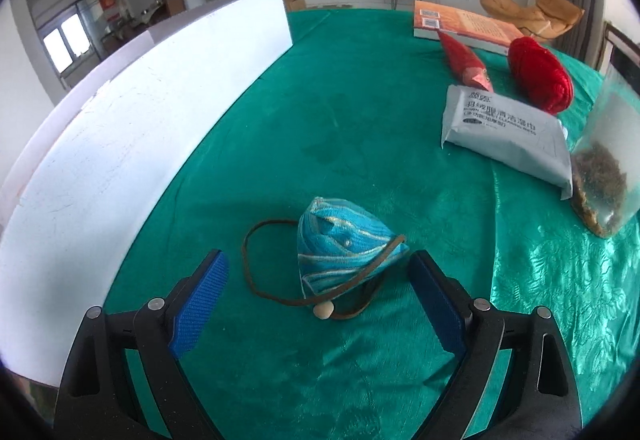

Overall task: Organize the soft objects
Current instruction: 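Lower the right tool onto the blue face mask and close it, then lift the mask toward the white box with the right tool while the left tool grasps the red packet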

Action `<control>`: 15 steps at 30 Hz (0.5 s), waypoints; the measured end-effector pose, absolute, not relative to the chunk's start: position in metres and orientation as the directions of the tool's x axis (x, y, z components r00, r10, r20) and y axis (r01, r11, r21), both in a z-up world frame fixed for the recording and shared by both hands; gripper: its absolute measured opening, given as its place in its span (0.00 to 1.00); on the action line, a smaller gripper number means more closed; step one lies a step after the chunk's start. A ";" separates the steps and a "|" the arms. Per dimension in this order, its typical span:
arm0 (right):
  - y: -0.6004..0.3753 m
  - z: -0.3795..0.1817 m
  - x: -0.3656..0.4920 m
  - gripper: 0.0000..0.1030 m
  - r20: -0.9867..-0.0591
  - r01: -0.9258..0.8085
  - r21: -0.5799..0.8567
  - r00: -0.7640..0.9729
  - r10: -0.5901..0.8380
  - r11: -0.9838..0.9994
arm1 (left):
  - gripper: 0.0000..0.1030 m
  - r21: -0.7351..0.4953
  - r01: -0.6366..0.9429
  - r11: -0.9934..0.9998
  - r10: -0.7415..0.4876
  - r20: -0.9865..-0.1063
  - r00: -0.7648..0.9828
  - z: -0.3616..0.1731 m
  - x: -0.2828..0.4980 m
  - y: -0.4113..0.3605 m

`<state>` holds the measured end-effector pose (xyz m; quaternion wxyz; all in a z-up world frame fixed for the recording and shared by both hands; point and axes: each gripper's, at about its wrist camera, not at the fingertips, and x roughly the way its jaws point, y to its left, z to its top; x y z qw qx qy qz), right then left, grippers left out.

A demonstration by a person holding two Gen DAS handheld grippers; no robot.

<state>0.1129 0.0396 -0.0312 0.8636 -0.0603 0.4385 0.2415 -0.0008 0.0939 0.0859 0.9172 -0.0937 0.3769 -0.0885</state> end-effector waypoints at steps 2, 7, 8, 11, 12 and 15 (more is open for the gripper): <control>0.041 -0.031 0.116 0.79 -0.792 -0.465 0.085 0.505 0.343 0.881 | 1.00 -0.239 0.091 0.967 -0.233 -0.681 0.694 0.083 0.001 0.092; 0.015 -0.025 0.109 0.50 -0.771 -0.426 0.111 0.533 0.348 0.898 | 1.00 -0.252 0.104 0.962 -0.253 -0.687 0.681 0.078 0.005 0.082; 0.006 -0.024 0.105 0.50 -0.765 -0.414 0.111 0.545 0.344 0.904 | 1.00 -0.249 0.108 0.962 -0.254 -0.687 0.681 0.078 0.006 0.080; -0.030 -0.020 0.096 0.50 -0.747 -0.355 0.146 0.573 0.338 0.924 | 1.00 -0.244 0.119 0.962 -0.259 -0.690 0.676 0.076 0.008 0.074; -0.044 -0.017 0.092 0.50 -0.739 -0.329 0.154 0.588 0.330 0.932 | 1.00 -0.245 0.122 0.962 -0.262 -0.693 0.672 0.074 0.010 0.072; -0.092 -0.012 0.087 0.50 -0.719 -0.248 0.183 0.626 0.301 0.951 | 1.00 -0.249 0.133 0.959 -0.273 -0.700 0.660 0.071 0.014 0.065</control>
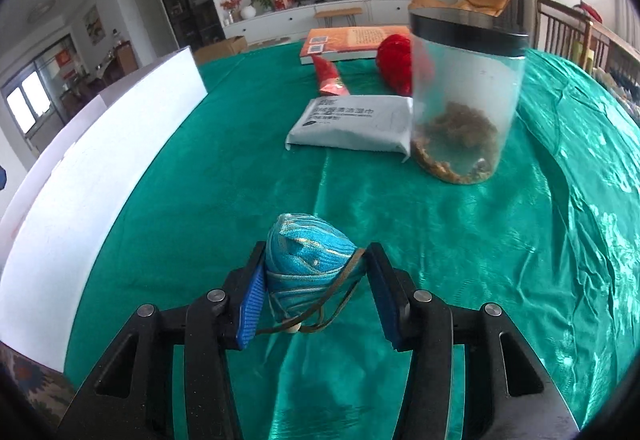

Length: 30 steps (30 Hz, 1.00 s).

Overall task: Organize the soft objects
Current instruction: 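Lift the mask toward the white box with the right tool while the left tool grasps the red packet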

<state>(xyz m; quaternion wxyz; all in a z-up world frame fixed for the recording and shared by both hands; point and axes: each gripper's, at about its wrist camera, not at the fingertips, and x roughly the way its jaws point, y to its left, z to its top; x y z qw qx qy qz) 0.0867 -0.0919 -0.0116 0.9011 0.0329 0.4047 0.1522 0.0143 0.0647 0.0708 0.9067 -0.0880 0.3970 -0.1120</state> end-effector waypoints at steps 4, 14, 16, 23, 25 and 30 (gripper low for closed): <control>-0.156 -0.008 0.100 0.50 -0.716 -0.124 0.178 0.665 0.215 0.976 | 1.00 -0.245 0.152 0.957 -0.284 -0.711 0.643 0.067 0.020 0.053; -0.236 -0.026 0.128 0.50 -0.731 0.114 0.244 0.674 0.105 0.963 | 1.00 -0.330 0.175 0.928 -0.370 -0.744 0.556 0.068 0.063 0.026; -0.237 -0.024 0.126 0.50 -0.723 0.114 0.248 0.683 0.106 0.962 | 1.00 -0.368 0.157 0.916 -0.393 -0.754 0.526 0.070 0.085 0.020; -0.227 -0.020 0.122 0.50 -0.705 0.088 0.235 0.701 0.108 0.968 | 0.99 -0.407 0.047 0.912 -0.381 -0.801 0.462 0.043 0.220 -0.001; -0.228 -0.020 0.120 0.50 -0.700 0.083 0.236 0.706 0.110 0.968 | 0.99 -0.397 0.032 0.917 -0.371 -0.821 0.434 0.025 0.263 -0.008; -0.234 -0.014 0.115 0.50 -0.673 0.101 0.249 0.733 0.097 0.963 | 0.99 -0.349 -0.105 0.931 -0.272 -0.858 0.435 -0.022 0.335 -0.009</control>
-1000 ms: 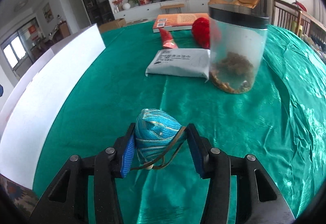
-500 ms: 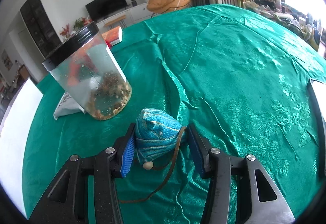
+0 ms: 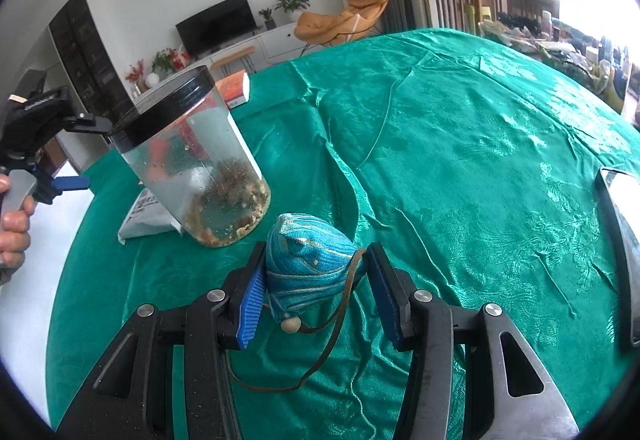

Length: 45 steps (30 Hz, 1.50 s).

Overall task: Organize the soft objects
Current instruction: 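Lift the mask toward the white box with the right tool while the left tool grasps the red packet, then open both tools over the white box to drop the mask and red packet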

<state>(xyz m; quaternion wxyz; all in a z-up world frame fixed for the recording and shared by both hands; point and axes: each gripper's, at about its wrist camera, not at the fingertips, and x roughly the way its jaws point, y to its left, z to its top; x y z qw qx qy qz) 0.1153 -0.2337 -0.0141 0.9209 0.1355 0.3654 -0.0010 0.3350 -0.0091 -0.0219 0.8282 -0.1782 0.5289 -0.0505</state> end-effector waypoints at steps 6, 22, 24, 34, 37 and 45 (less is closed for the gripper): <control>-0.246 -0.012 0.113 0.50 -0.653 0.130 0.292 0.751 0.098 0.947 | 0.94 -0.221 -0.083 0.972 -0.173 -0.907 0.385 -0.058 0.366 -0.031; -0.248 0.055 0.125 0.50 -0.591 0.052 0.228 0.801 0.096 0.972 | 0.22 -0.295 0.107 0.950 -0.303 -0.772 0.559 0.077 0.192 0.090; -0.222 0.075 0.118 0.50 -0.576 -0.021 0.208 0.806 0.139 0.978 | 0.22 -0.278 0.083 0.957 -0.273 -0.767 0.580 0.092 0.151 0.124; 0.006 0.150 0.068 0.50 -0.490 -0.526 0.351 0.601 0.631 0.774 | 0.22 -0.159 -0.238 0.958 0.010 -0.813 0.582 0.085 -0.001 0.290; 0.081 0.154 0.057 0.50 -0.482 -0.631 0.409 0.464 0.743 0.660 | 0.33 -0.062 -0.319 0.946 0.132 -0.824 0.550 0.070 -0.022 0.311; 0.137 0.107 0.059 0.72 -0.604 -0.647 0.425 0.318 0.731 0.633 | 0.92 -0.045 -0.378 0.925 0.192 -0.802 0.565 0.053 -0.032 0.311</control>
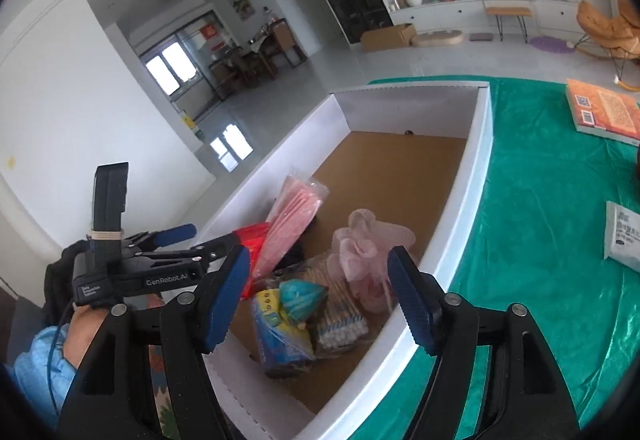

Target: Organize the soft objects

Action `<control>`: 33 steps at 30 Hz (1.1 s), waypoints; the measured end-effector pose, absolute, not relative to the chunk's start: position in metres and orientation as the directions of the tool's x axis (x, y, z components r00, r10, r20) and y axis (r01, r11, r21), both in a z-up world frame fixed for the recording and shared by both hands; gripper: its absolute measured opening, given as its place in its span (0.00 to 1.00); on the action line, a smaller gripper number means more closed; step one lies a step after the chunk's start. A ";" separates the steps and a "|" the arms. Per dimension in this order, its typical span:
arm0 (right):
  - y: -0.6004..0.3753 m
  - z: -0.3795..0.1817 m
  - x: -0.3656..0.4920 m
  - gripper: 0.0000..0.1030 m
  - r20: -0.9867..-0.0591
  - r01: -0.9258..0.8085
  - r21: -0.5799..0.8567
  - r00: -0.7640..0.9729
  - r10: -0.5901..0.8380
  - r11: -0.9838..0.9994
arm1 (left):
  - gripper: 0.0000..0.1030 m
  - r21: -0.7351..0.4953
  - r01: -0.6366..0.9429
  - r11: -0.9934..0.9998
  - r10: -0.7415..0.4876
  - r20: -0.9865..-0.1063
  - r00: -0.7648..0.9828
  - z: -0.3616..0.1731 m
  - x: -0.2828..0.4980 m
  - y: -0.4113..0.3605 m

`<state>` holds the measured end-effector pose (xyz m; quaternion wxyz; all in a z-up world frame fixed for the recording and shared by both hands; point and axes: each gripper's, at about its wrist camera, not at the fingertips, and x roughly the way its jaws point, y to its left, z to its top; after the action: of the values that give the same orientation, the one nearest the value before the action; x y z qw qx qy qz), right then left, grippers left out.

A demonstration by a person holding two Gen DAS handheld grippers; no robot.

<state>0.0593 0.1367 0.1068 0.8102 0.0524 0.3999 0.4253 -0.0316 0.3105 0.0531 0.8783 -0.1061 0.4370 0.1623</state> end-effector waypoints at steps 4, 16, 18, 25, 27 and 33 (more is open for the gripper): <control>0.063 0.073 0.059 0.72 -0.669 -0.515 0.266 0.511 0.541 0.815 | 0.92 -0.145 -0.271 0.952 0.063 -0.771 0.634 0.065 -0.017 0.261; -0.150 -0.022 0.106 0.72 -0.778 0.103 -0.096 0.613 -0.139 0.990 | 0.92 -0.321 0.136 0.937 -0.342 -0.771 0.538 0.015 0.078 0.020; -0.163 -0.027 0.113 0.74 -0.772 0.143 -0.102 0.613 -0.169 0.984 | 0.92 -0.265 0.100 0.959 -0.278 -0.819 0.502 -0.021 0.100 0.009; -0.179 -0.027 0.114 0.78 -0.788 0.169 -0.037 0.601 -0.133 0.985 | 0.93 -0.098 0.092 0.991 -0.132 -0.839 0.528 -0.062 0.143 0.008; -0.181 -0.028 0.114 0.80 -0.792 0.175 -0.021 0.598 -0.123 0.984 | 1.00 -0.049 0.119 0.992 -0.103 -0.854 0.509 -0.068 0.154 0.003; -0.184 -0.032 0.117 0.81 -0.793 0.180 -0.013 0.597 -0.120 0.984 | 1.00 -0.003 0.124 0.992 -0.073 -0.818 0.570 -0.075 0.153 0.003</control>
<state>0.1171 -0.1844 -0.0324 0.8929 0.0340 0.4411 -0.0838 0.1528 0.0032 -0.0750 0.8857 0.0273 0.4601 -0.0556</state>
